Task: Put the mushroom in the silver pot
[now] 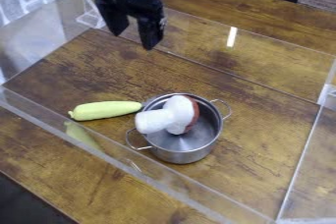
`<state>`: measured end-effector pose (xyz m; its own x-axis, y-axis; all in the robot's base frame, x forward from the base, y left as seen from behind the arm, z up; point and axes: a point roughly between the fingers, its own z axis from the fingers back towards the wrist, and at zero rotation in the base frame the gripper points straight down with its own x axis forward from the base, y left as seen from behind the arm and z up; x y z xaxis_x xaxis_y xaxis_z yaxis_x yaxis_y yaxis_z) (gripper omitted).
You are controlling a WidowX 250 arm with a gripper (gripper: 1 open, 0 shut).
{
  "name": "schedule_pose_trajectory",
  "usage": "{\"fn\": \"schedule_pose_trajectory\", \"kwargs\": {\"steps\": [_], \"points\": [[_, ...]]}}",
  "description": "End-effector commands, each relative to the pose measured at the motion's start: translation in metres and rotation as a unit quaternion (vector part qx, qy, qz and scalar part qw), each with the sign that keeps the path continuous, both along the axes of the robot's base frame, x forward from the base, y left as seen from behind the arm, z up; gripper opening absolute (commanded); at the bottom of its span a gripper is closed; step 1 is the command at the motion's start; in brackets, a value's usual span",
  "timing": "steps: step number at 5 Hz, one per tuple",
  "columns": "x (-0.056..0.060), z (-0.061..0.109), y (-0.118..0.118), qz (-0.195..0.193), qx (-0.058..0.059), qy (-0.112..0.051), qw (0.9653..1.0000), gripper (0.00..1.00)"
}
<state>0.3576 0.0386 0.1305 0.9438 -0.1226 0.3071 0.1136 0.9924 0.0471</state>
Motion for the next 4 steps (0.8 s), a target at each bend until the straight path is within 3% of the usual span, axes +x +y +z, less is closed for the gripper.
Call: {"fn": "schedule_pose_trajectory", "kwargs": {"steps": [1, 2, 4], "points": [[0.004, 0.02, 0.008, -0.016, 0.0, -0.023, 0.9996, 1.0], [0.002, 0.019, 0.007, -0.047, -0.001, -0.022, 0.9987, 1.0], [-0.004, 0.021, 0.022, -0.039, -0.006, -0.017, 0.9991, 1.0]]}}
